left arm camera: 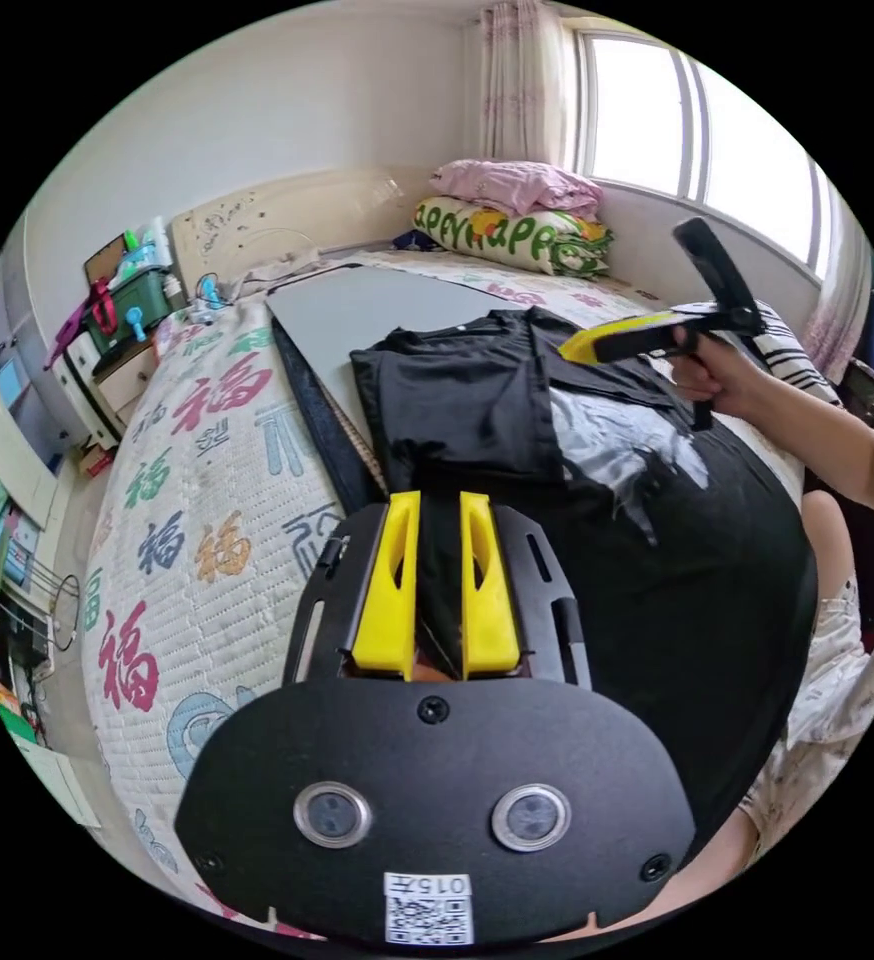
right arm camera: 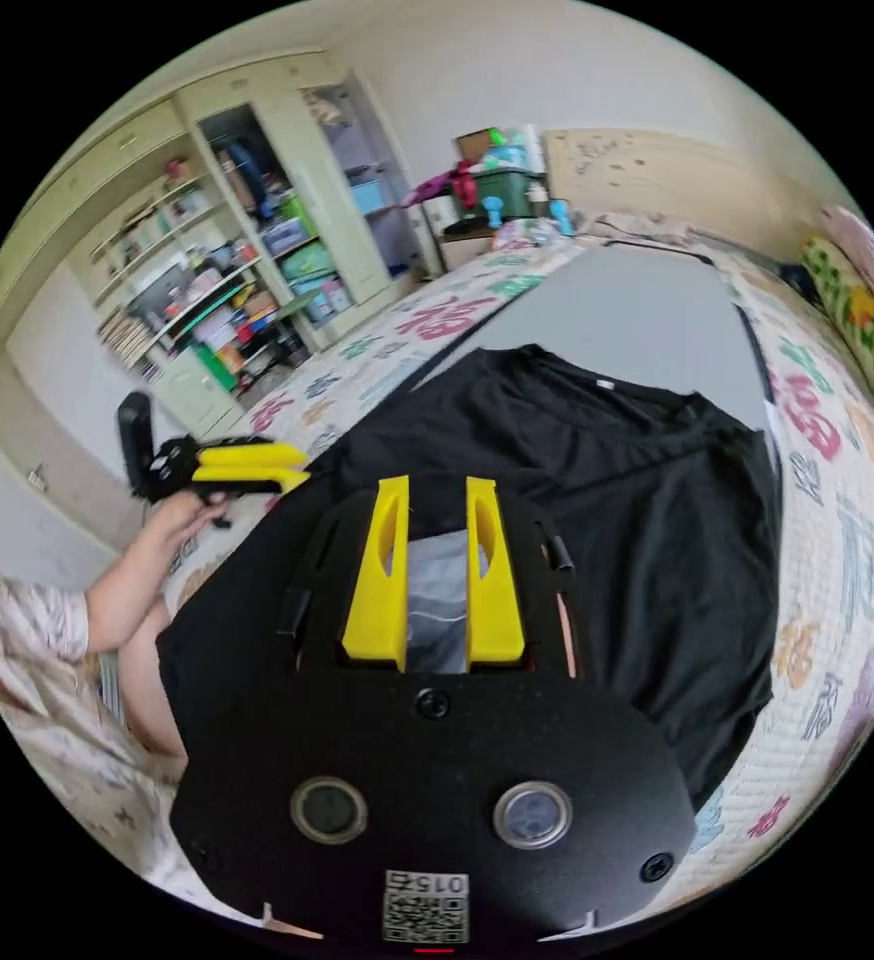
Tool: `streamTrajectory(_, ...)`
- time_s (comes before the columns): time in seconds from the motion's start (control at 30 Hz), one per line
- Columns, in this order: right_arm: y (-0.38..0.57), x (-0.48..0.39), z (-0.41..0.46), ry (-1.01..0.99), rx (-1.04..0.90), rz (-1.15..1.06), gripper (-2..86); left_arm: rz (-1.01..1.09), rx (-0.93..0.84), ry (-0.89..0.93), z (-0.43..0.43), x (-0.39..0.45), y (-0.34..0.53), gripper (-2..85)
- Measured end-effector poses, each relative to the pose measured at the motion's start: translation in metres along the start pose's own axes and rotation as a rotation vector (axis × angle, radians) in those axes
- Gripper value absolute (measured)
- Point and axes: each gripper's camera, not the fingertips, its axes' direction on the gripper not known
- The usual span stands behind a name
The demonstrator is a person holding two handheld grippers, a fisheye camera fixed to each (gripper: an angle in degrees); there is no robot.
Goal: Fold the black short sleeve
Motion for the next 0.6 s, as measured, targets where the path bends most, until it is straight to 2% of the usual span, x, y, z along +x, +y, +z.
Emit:
streamTrajectory(0.1,0.015,-0.068,0.017,-0.068,-0.097,-0.197,9.6,-0.009,0.003,-0.073,0.018,0.003,0.001,7.8)
streamTrajectory(0.23,0.031,-0.12,0.062,0.029,-0.213,-0.324,9.8,0.006,-0.011,-0.108,0.039,0.013,0.006,7.9)
streamTrajectory(0.33,0.034,-0.13,0.075,0.067,-0.246,-0.328,6.5,0.023,-0.004,-0.085,0.04,0.016,0.002,7.5)
streamTrajectory(0.47,0.032,-0.134,0.058,0.029,-0.28,-0.304,3.4,0.035,0.006,0.073,0.014,0.031,-0.014,7.1)
streamTrajectory(0.6,0.017,-0.098,0.009,-0.022,-0.171,-0.211,4.6,0.114,0.04,0.142,0.011,0.068,-0.036,7.8)
